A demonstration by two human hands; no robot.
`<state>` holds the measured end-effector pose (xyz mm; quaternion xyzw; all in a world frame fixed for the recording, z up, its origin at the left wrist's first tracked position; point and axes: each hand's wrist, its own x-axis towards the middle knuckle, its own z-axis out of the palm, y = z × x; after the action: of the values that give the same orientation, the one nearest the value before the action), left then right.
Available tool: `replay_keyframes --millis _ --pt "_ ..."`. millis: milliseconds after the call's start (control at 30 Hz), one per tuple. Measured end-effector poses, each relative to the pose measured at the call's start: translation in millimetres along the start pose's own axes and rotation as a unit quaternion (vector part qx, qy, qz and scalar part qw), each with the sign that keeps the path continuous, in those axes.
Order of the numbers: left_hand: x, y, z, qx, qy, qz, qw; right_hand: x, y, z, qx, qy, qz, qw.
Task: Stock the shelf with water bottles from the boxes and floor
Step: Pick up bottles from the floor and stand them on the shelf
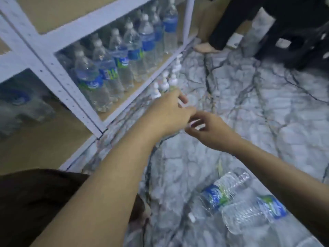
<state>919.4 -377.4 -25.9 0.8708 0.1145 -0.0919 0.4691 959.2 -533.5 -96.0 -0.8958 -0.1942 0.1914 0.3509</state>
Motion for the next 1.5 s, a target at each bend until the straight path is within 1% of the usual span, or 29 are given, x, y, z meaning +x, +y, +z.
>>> replay_keyframes --millis 33,100,167,267,367,500,567,633,733,767,833,900,1000,1067,1133,1233,1333,1400,1500 --pt "10.0 -4.1 29.8 0.016 -0.046 -0.026 0.998 -13.8 38.1 0.0 0.011 0.016 0.055 0.998" --pt "22.4 -17.7 81.9 0.013 -0.101 -0.077 0.992 -44.9 101.7 5.6 0.037 0.044 0.161 0.985" --pt "23.8 -35.1 125.5 -0.005 -0.129 -0.118 0.985 -75.3 151.1 20.0 0.053 0.061 0.247 0.966" --pt "13.2 -61.4 176.5 0.033 -0.165 -0.143 0.975 -111.4 200.0 44.7 0.094 0.085 0.35 0.928" --pt "-3.0 -89.8 206.1 0.055 -0.186 -0.173 0.966 -129.1 228.5 66.3 0.118 0.136 0.458 0.871" --pt "-17.5 -120.9 220.9 0.078 -0.208 -0.243 0.944 -135.1 252.3 92.6 0.072 0.198 0.576 0.79" --pt "-18.4 -132.8 225.6 0.071 -0.209 -0.276 0.935 -133.9 257.4 97.0 0.08 0.234 0.62 0.745" --pt "-15.5 -141.7 234.4 0.06 -0.205 -0.3 0.93 -133.8 267.9 99.5 0.124 0.264 0.659 0.693" --pt "-13.1 -150.9 251.5 0.017 -0.193 -0.343 0.919 -135.9 292.6 109.7 0.25 0.307 0.69 0.605" --pt "-12.5 -154.4 258.1 -0.001 -0.192 -0.362 0.912 -137.0 297.5 112.9 0.273 0.316 0.695 0.586" --pt "-11.9 -157.5 270.5 -0.037 -0.194 -0.406 0.892 -136.4 301.7 116.1 0.283 0.321 0.705 0.566" --pt "-15.8 -155.0 280.8 -0.076 -0.194 -0.452 0.867 -133.8 301.6 115.3 0.267 0.328 0.711 0.562" --pt "-27.2 -150.6 294.6 -0.126 -0.206 -0.506 0.828 -133.2 304.3 117.0 0.258 0.329 0.703 0.575" --pt "-33.4 -149.4 306.5 -0.179 -0.204 -0.545 0.793 -136.9 306.7 119.0 0.25 0.326 0.694 0.59" --pt "-37.1 -150.3 319.8 -0.229 -0.199 -0.564 0.768 -140.7 308.4 117.9 0.209 0.316 0.684 0.623" --pt "-35.2 -152.7 335.3 -0.29 -0.182 -0.563 0.752 -136.6 306.6 115.7 0.16 0.286 0.657 0.679" --pt "-22.8 -157.0 337.6 -0.362 -0.135 -0.58 0.717 -131.4 306.8 118.2 0.153 0.264 0.632 0.712" --pt "-9.7 -158.7 336.1 -0.383 -0.113 -0.575 0.714 -131.2 306.8 118.8 0.161 0.262 0.624 0.718" --pt "9.9 -165.8 335.7 -0.354 -0.104 -0.576 0.729 -134.4 308.3 118.4 0.168 0.259 0.616 0.725"
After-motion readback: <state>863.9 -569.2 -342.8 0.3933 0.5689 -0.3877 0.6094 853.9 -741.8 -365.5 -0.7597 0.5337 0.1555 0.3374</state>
